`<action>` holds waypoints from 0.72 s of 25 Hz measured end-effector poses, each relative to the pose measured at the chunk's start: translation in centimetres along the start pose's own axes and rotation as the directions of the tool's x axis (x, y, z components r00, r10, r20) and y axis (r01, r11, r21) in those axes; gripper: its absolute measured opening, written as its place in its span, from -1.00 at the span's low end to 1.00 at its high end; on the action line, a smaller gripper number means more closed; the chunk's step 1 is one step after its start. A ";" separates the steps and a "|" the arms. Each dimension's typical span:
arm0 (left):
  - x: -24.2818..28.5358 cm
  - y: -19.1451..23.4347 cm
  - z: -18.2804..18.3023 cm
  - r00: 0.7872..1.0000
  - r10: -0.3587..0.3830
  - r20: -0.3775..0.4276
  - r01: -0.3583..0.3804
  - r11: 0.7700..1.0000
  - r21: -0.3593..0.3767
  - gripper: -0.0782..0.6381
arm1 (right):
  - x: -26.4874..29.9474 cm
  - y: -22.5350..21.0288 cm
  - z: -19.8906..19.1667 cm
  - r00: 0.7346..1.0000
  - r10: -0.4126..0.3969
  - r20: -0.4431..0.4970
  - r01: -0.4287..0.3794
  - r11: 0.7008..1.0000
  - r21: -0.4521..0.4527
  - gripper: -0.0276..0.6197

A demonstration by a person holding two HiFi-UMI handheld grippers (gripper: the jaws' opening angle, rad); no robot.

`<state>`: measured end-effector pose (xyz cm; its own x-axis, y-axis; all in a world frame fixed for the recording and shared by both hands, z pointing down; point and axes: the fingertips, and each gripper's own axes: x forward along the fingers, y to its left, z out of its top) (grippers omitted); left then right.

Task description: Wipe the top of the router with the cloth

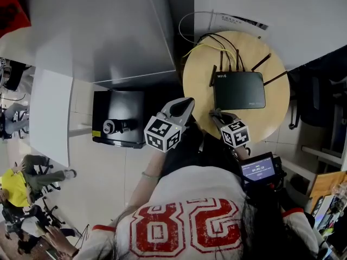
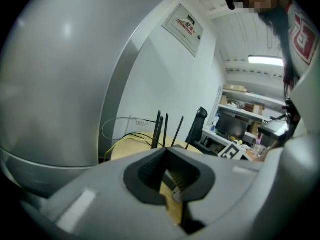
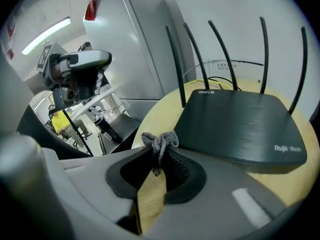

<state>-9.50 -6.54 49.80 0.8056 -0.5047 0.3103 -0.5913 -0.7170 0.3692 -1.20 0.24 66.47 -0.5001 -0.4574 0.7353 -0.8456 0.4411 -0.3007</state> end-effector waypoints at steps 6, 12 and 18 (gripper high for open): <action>-0.2 0.7 0.1 1.000 0.023 0.019 -0.022 0.999 -0.022 -0.78 | 0.1 0.0 4.7 0.997 0.031 0.073 -0.029 0.999 -0.028 -0.73; -1.0 1.5 0.3 0.998 0.059 0.032 -0.057 0.998 -0.038 -0.78 | 1.3 -2.8 8.0 0.999 0.004 0.048 0.000 0.996 -0.088 -0.73; -2.8 2.6 0.1 0.991 0.123 0.048 -0.120 0.991 -0.059 -0.78 | 2.5 -4.1 10.1 0.999 -0.011 0.032 0.015 0.992 -0.124 -0.73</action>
<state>-13.30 -7.07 49.80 0.7279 -0.6113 0.3106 -0.6846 -0.6220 0.3801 -0.84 -10.50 63.42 -0.4961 -0.4868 0.7190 -0.8235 0.5263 -0.2119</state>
